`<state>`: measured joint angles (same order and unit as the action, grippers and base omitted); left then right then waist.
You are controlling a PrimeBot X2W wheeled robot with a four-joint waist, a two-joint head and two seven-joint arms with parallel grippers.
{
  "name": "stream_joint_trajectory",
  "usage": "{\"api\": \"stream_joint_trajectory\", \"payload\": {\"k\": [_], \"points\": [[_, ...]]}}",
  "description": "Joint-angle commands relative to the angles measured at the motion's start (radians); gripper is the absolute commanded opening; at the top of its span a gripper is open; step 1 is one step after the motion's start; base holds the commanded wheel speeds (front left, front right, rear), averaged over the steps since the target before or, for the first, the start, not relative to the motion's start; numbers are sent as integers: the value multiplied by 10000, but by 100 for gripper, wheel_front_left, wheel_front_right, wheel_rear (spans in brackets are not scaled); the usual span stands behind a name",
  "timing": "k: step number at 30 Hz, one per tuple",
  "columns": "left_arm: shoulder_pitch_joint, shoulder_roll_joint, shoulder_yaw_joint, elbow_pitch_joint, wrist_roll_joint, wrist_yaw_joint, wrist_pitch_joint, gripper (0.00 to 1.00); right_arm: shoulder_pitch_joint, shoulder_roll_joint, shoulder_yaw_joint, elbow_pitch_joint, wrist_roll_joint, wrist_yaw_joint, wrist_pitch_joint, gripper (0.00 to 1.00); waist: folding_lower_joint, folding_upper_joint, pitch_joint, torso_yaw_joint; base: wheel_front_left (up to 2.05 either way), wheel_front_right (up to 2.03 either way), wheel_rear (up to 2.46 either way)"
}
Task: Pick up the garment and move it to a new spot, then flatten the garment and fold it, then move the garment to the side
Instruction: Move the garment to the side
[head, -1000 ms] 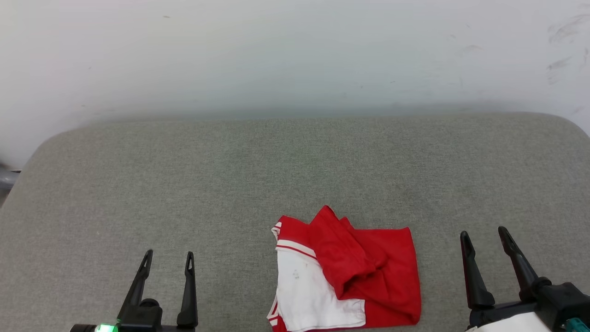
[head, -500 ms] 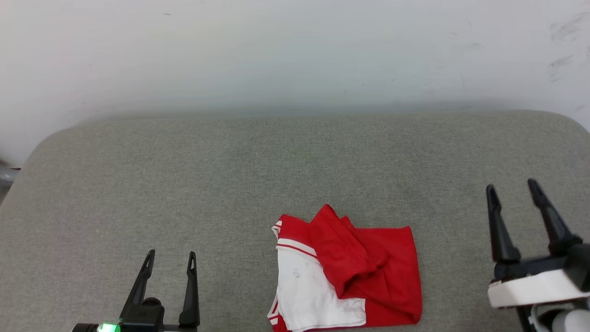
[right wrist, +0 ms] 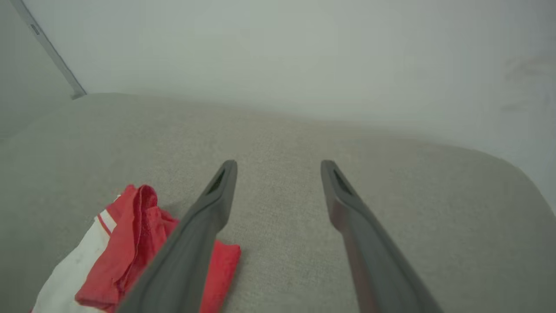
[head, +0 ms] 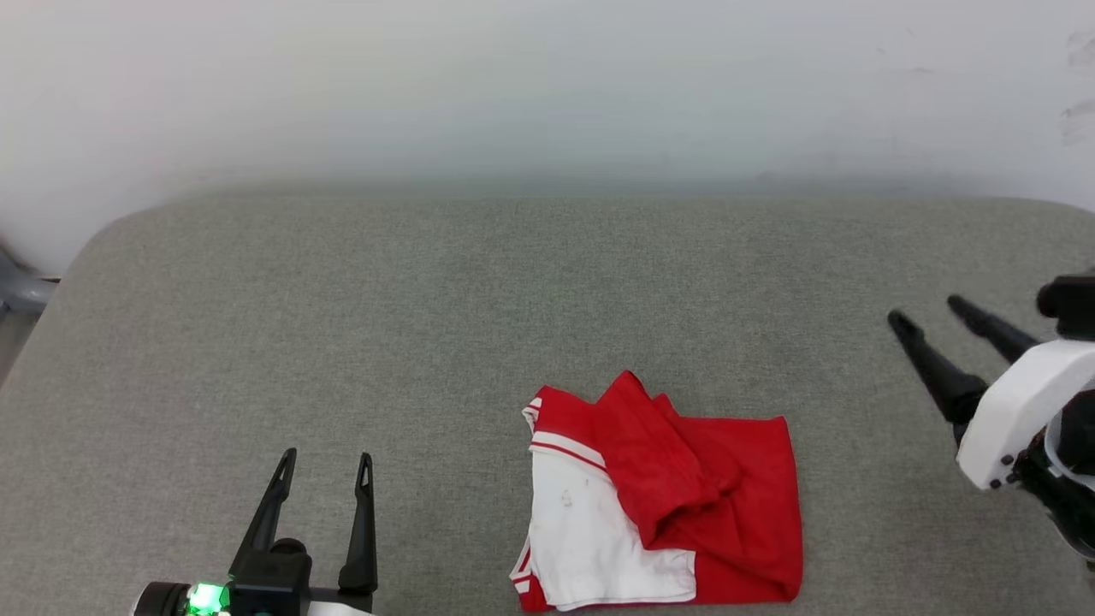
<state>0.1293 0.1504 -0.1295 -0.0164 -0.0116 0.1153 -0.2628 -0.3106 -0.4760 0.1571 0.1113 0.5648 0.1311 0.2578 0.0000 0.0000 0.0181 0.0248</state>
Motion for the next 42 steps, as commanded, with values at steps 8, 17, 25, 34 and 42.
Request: {"api": "stream_joint_trajectory", "payload": {"k": [8,17,25,34,42], "points": [[-361,-65,-115,-22,64,-50,-25,100,316,-1039,1439,275,2932,-9,4011,100,0,0,398,320,0,0,0],[-708,-130,-254,12,69,-92,-25,100,423,-596,1841,1257,3565,-9,4431,100,0,0,901,886,0,0,0],[-1024,-236,-376,61,44,-114,-25,100,-54,-247,2430,2142,3723,-9,4075,100,0,0,1432,1249,0,0,0],[-1256,-328,-480,144,36,-124,-25,100,250,-242,3913,2773,3616,-9,3865,91,0,0,1679,1458,0,0,0],[-1103,-374,-443,184,15,-63,-25,100,-347,-658,4215,2378,3813,-12,2397,0,0,0,1473,1290,0,0,0]]}}
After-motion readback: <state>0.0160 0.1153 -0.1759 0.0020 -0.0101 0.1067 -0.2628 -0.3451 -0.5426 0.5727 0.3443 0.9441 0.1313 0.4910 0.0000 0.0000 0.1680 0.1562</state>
